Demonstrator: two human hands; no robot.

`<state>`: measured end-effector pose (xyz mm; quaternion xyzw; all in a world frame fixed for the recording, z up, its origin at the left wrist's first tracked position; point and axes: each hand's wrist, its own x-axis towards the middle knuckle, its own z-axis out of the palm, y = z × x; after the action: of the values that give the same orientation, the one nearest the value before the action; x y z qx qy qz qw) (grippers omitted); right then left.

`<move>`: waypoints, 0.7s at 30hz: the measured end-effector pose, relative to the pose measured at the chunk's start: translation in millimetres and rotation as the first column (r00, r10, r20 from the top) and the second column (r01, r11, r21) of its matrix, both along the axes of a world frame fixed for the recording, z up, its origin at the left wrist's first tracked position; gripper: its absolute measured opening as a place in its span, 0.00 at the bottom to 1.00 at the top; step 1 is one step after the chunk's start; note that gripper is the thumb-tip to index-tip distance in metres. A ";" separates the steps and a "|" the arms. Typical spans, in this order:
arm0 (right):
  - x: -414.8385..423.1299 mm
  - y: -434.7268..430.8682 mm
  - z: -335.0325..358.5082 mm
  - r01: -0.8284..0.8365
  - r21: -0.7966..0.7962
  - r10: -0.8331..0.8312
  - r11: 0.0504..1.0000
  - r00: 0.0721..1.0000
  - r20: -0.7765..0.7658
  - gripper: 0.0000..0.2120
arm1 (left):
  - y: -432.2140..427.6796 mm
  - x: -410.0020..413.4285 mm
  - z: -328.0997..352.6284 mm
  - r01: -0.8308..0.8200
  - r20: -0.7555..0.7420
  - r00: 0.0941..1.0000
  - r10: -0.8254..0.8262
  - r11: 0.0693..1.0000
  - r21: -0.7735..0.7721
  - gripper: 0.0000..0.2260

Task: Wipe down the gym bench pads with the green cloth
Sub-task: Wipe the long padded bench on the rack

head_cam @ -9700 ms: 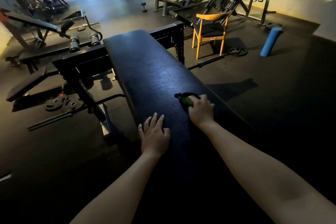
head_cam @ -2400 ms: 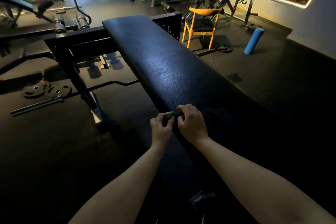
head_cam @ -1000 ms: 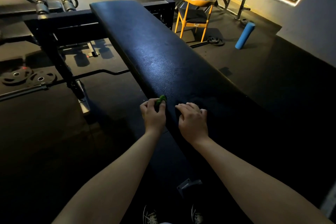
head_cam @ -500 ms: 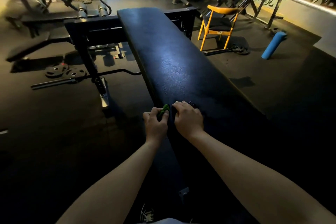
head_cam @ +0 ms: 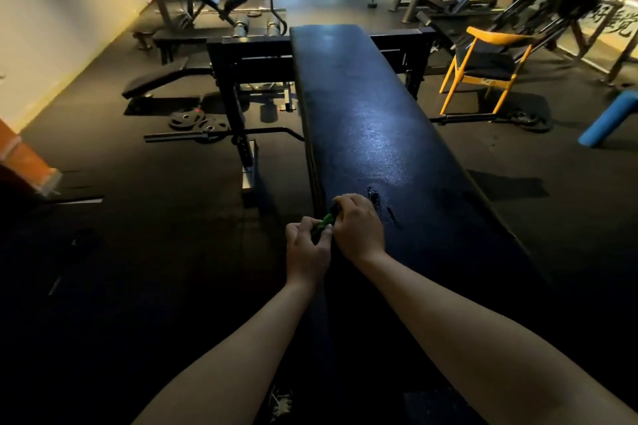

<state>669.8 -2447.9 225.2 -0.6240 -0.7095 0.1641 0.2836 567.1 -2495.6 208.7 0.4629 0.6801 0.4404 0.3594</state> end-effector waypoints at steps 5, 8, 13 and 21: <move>-0.1 1.0 -1.3 -0.018 0.049 0.026 0.999 0.987 -0.157 0.13 | 5.7 -7.0 5.6 0.073 -0.052 0.996 -0.070 0.995 0.072 0.11; -1.5 2.0 7.7 -0.064 0.028 0.070 0.998 0.926 -0.371 0.13 | 21.9 -14.0 12.8 0.105 -0.079 0.992 -0.093 0.981 0.160 0.23; -16.2 20.6 18.9 -0.100 -0.055 0.057 0.993 0.850 -0.523 0.18 | 51.5 -20.4 25.4 0.297 -0.216 0.945 -0.247 0.924 0.240 0.34; -26.6 79.0 29.6 0.070 0.053 -0.054 0.996 0.962 -0.269 0.17 | 87.3 -52.0 10.6 0.301 -0.131 0.952 -0.275 0.915 0.267 0.41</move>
<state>643.3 -2368.9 254.8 -0.6089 -0.6496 0.2155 0.4010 515.0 -2408.3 219.4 0.6243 0.5496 0.4543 0.3191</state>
